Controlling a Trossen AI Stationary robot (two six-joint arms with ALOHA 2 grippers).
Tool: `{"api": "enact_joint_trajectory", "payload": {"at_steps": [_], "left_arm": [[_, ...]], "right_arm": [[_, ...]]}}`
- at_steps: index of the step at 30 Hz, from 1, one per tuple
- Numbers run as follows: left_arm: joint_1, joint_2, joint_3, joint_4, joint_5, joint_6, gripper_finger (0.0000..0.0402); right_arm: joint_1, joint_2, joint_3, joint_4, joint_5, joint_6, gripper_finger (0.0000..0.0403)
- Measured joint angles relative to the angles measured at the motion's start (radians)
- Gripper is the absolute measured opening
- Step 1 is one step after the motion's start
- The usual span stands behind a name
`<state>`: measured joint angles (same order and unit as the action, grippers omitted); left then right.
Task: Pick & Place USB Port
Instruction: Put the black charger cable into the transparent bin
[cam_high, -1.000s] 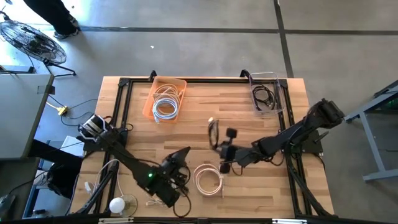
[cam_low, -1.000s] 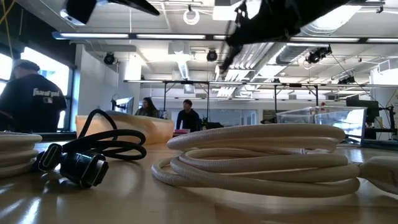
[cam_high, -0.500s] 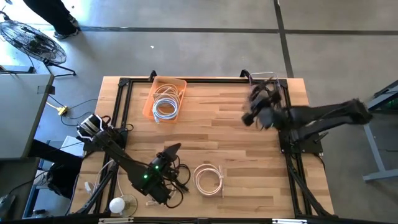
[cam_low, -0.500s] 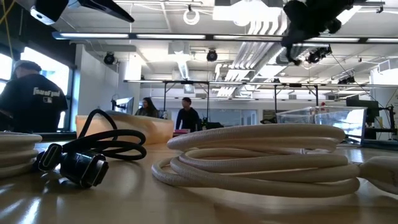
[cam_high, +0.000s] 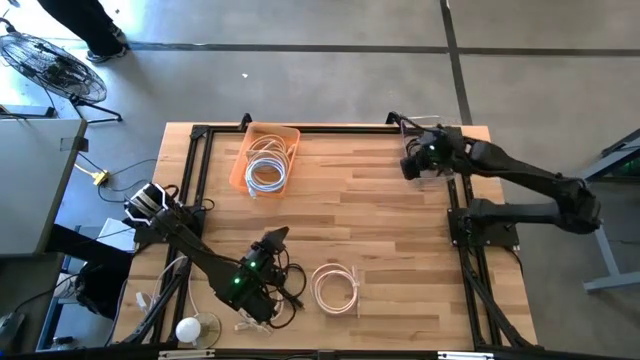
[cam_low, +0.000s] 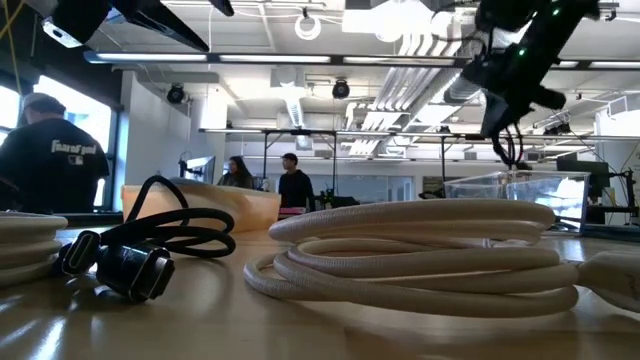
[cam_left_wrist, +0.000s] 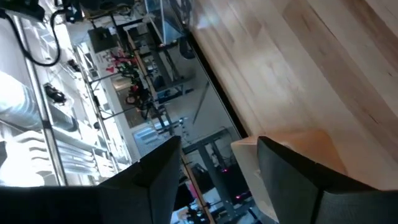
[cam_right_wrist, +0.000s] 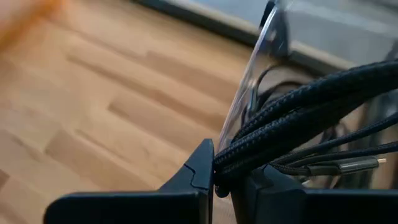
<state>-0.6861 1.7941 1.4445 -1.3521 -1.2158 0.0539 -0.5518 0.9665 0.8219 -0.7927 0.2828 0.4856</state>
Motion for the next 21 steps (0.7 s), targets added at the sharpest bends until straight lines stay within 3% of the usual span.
{"api": "enact_joint_trajectory", "payload": {"at_steps": [5, 11, 16, 21], "left_arm": [[0.013, 0.000, 0.000, -0.017, 0.040, -0.023, 0.0204], [0.013, 0.000, 0.000, -0.041, 0.059, -0.040, 0.0204], [0.013, 0.000, 0.000, -0.042, 0.062, -0.041, 0.0204], [0.013, 0.000, 0.000, -0.042, 0.074, -0.044, 0.0204]], "right_arm": [[-0.048, 0.126, 0.000, -0.022, -0.056, -0.024, 0.0022], [-0.051, 0.241, 0.000, 0.043, -0.043, -0.115, 0.0103], [-0.051, 0.264, 0.000, 0.134, -0.030, -0.160, 0.0154], [-0.050, 0.248, 0.005, 0.166, 0.051, -0.175, 0.0171]]}}
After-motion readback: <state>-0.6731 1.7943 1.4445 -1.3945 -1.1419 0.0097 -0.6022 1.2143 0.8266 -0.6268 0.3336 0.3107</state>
